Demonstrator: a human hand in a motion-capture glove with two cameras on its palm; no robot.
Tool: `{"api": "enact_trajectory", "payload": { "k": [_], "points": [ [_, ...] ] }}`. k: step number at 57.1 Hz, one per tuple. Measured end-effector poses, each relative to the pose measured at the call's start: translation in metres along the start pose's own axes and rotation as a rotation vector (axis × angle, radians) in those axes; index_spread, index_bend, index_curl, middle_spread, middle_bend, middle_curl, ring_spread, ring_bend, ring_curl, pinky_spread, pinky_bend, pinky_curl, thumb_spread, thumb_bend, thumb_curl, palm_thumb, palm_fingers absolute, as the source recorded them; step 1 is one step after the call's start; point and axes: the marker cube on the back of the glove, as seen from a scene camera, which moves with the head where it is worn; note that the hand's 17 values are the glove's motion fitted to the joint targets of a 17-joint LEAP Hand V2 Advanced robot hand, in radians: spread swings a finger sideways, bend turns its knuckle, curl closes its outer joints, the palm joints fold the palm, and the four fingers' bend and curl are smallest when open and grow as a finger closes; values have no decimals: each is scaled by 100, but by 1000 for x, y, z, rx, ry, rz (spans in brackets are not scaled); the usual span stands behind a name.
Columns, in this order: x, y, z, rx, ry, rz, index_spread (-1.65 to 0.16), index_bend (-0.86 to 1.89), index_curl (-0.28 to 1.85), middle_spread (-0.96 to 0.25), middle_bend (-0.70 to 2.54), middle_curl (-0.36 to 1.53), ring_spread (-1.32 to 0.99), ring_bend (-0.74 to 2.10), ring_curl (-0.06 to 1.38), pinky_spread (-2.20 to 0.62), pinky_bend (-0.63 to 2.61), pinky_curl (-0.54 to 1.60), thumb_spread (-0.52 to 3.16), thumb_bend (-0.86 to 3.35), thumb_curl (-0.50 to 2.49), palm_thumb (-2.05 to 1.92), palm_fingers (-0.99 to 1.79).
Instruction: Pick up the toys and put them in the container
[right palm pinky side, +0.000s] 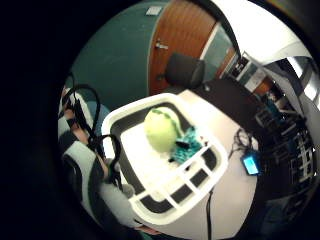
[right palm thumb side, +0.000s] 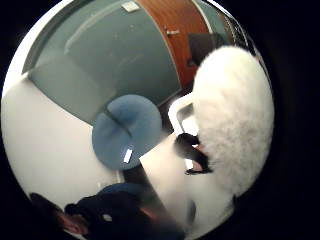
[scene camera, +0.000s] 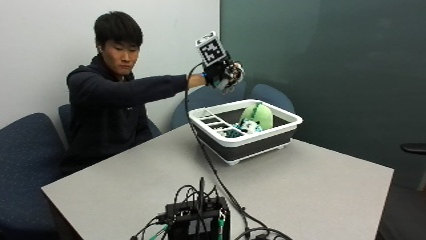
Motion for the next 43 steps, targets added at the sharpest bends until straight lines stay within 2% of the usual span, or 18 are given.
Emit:
{"api": "enact_trajectory", "payload": {
  "k": [4,8,10,13,15,18,21,25,32,43],
  "points": [
    [-10,-4,30,-49,-11,93,-20,33,26,-20,109,82,-23,151,63,-38,111,60,107,10,67,53,110],
    [1,0,50,-122,64,85,-20,25,25,-20,108,82,-24,149,62,-38,110,59,111,7,66,48,104],
    [-3,2,55,-159,-7,116,-18,20,25,-19,105,80,-23,145,60,-38,105,57,118,3,61,40,97],
    [-13,7,60,-208,-100,140,-17,17,27,-18,95,77,-23,137,58,-36,100,56,124,-3,56,31,72],
    [-15,10,59,-216,-121,132,-18,24,31,-17,79,73,-21,118,55,-27,98,58,125,-6,53,23,23],
    [-5,11,48,-184,-162,140,-17,33,36,-14,66,69,-16,99,52,-18,99,58,126,-6,49,15,-4],
    [25,8,29,-134,-200,181,-17,34,34,-12,58,63,-13,87,43,-13,97,51,126,-5,46,10,-3],
    [10,20,22,-109,-168,122,-17,34,34,-10,52,60,-10,79,35,-7,96,46,126,-3,43,8,-1],
    [27,42,7,-77,-192,126,-17,36,37,-7,47,56,-7,74,31,-2,92,42,128,-2,40,6,1],
    [67,98,5,-112,-154,120,-17,40,42,-5,44,54,-5,69,29,2,87,39,131,-1,36,5,6]
  ]
}}
